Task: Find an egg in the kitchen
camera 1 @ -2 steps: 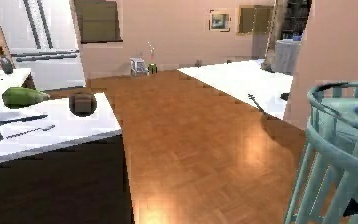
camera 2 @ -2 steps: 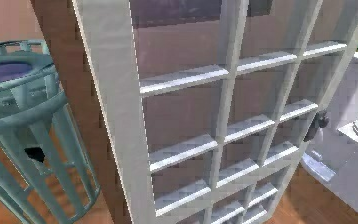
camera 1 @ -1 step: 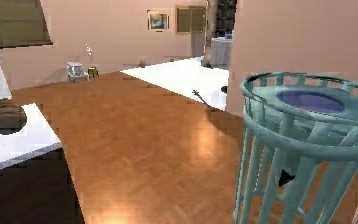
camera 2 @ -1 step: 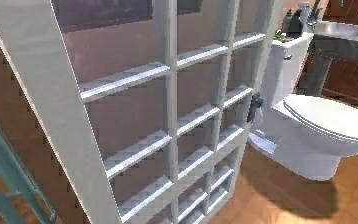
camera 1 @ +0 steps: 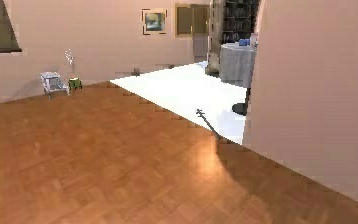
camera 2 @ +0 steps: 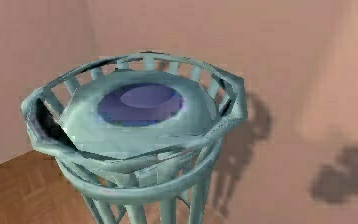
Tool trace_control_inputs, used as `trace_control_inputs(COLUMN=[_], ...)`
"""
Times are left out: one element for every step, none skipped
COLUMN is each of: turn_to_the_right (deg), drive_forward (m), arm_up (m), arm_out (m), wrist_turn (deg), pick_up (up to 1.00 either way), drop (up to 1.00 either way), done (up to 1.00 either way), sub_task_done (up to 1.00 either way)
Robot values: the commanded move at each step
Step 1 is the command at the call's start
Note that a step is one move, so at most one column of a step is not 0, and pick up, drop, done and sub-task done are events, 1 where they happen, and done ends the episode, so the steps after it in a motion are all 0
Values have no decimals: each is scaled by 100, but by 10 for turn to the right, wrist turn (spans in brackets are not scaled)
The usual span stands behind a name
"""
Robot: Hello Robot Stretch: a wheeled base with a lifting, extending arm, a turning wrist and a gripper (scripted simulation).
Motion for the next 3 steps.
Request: trace_control_inputs(turn_to_the_right=[180,0,-450], drive_forward=[0,10,0], arm_up=[0,0,0], arm_out=[0,0,0], wrist_turn=[0,0,0], pick_up=[0,0,0], drop=[0,0,0], done=[0,0,0], sub_task_done=[0,0,0])
